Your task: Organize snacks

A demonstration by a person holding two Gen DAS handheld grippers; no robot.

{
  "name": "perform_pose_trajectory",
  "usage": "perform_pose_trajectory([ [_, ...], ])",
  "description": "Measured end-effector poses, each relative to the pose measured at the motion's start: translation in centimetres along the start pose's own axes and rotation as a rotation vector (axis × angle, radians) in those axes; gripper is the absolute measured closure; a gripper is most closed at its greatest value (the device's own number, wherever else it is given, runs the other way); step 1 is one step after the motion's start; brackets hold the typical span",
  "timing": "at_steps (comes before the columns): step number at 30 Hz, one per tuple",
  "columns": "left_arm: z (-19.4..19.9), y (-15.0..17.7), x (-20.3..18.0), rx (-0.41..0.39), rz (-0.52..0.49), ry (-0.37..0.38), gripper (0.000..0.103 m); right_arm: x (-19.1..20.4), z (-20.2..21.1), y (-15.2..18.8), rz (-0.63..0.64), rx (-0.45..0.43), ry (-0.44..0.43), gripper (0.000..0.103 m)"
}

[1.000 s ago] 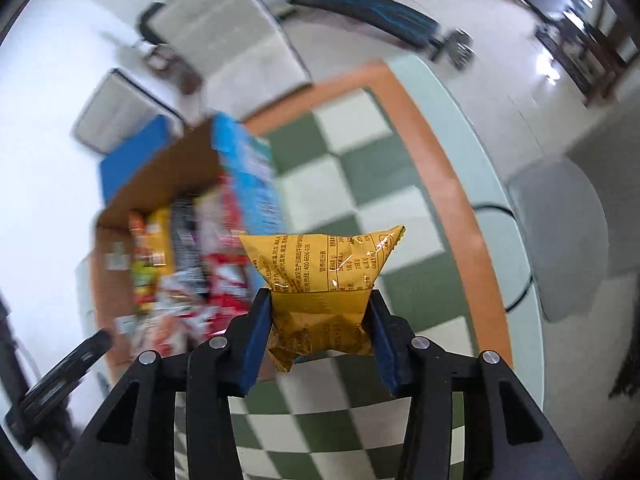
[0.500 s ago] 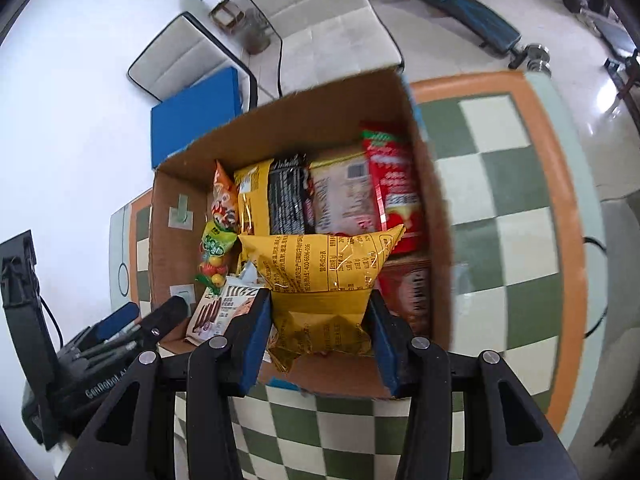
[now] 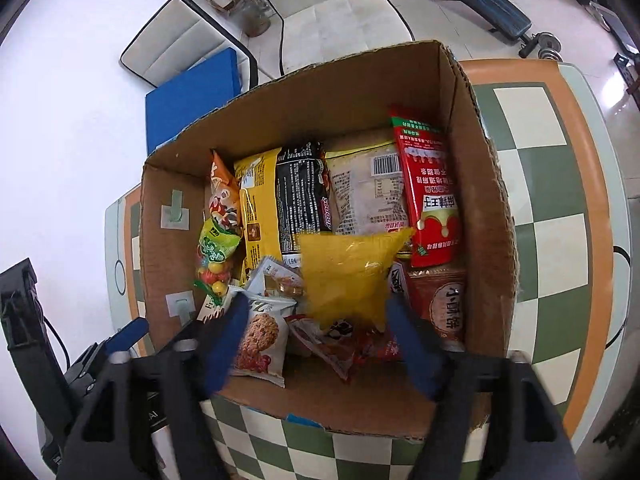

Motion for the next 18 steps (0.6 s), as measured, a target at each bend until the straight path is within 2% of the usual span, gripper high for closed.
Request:
perform_pose_trajectory([
  [6,0.7,0.0,0.0,-0.011,-0.003,0.01,0.001,-1.0,1.1,0.3,0.025,-0.018,0.071,0.018],
  [11,1.5,0.2,0.3,-0.033,-0.011,0.009,0.001,-2.1,2.3,1.4,0.076,-0.057,0.166,0.013],
  [18,3.1,1.3,-0.1,-0.045,-0.038,0.019,0.001,-2.4,3.7,3.2,0.102,-0.106,0.187,0.01],
])
Point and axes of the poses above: each gripper's, at about its wrist camera, not at the fingertips, and z roughly against the way its jaws point, x to its left, y to its underside, the point moved 10 cm from there along -z, roughly the way its jaws point, and after that the axes turned 4 degrees about -x, right-handed, at the moved point
